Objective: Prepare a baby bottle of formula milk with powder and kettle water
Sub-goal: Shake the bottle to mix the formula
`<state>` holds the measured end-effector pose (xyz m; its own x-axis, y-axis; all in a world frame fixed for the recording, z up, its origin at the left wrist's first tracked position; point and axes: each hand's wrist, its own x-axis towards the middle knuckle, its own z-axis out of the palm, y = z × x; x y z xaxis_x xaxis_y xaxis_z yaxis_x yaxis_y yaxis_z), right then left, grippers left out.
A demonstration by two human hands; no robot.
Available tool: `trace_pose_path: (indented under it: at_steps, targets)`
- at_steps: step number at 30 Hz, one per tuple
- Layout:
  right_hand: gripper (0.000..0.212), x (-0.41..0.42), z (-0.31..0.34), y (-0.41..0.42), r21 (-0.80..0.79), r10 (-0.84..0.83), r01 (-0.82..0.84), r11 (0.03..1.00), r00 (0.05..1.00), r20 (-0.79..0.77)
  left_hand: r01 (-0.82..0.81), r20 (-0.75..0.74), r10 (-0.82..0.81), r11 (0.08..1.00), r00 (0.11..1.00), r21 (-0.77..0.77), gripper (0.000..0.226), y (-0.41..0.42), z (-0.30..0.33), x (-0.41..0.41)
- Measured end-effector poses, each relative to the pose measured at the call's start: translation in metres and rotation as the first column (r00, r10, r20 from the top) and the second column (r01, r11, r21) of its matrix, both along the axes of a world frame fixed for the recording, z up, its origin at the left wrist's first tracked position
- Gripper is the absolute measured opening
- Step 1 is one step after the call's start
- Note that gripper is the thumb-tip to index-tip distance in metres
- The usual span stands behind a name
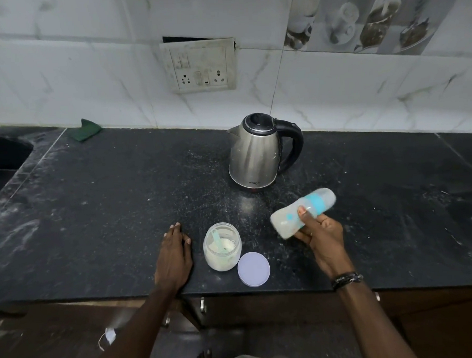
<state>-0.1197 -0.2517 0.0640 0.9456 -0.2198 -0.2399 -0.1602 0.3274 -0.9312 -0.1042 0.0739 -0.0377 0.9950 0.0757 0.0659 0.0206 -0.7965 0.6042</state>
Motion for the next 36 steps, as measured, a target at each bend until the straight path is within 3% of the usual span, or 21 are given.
trace_pose_path:
  at_steps: [2, 6, 8, 12, 16, 20, 24, 27, 31, 34, 36]
  targets:
    - [0.049, -0.001, 0.002, 0.002, -0.079, 0.094, -0.095, 0.992, 0.996, -0.008, 0.003, 0.006, -0.003, 1.0, 1.0, -0.001, 0.049, 0.001, 0.001, 0.0]
    - [0.047, 0.001, 0.003, -0.002, -0.005, -0.051, 0.051, 0.999, 0.998, 0.042, 0.008, -0.001, -0.008, 1.0, 1.0, 0.002, 0.049, 0.0, 0.001, 0.0]
    - [0.051, 0.002, 0.006, 0.001, -0.081, 0.006, -0.003, 0.997, 0.999, 0.032, 0.007, 0.001, -0.007, 1.0, 1.0, 0.003, 0.048, 0.001, 0.0, 0.0]
    - [0.033, 0.006, 0.005, 0.003, -0.045, -0.121, 0.125, 0.991, 0.989, 0.087, 0.017, 0.008, -0.017, 1.0, 1.0, 0.011, 0.041, 0.001, 0.0, 0.002]
    - [0.048, 0.007, 0.007, 0.005, -0.184, 0.048, -0.043, 0.982, 0.999, 0.021, 0.017, 0.003, -0.017, 1.0, 1.0, 0.017, 0.039, 0.002, -0.002, 0.002]
    - [0.042, 0.008, 0.008, -0.001, -0.068, -0.099, 0.103, 0.992, 0.993, 0.068, 0.015, 0.009, -0.015, 1.0, 1.0, 0.016, 0.037, 0.002, -0.003, 0.001]
    - [0.045, 0.007, 0.008, -0.003, -0.169, 0.035, -0.027, 0.985, 0.998, 0.049, 0.022, 0.035, -0.023, 1.0, 0.999, 0.02, 0.034, 0.003, -0.004, 0.002]
    - [0.031, 0.009, 0.009, -0.002, -0.082, -0.126, 0.131, 0.988, 0.99, 0.063, 0.02, 0.029, -0.021, 0.999, 0.999, 0.03, 0.033, 0.003, -0.007, 0.003]
    - [0.048, 0.007, 0.01, 0.001, -0.206, 0.03, -0.023, 0.978, 0.999, 0.027, 0.025, 0.046, -0.026, 0.999, 0.999, 0.032, 0.03, 0.004, -0.008, 0.004]
    - [0.035, 0.009, 0.008, 0.003, -0.102, -0.081, 0.086, 0.991, 0.995, 0.055, 0.018, 0.038, -0.019, 0.999, 0.999, 0.036, 0.031, 0.003, -0.01, 0.003]
    - [0.041, 0.009, 0.01, 0.006, -0.126, -0.013, 0.014, 0.992, 1.0, 0.003, 0.014, 0.04, -0.016, 0.999, 0.999, 0.037, 0.03, 0.004, -0.01, 0.002]
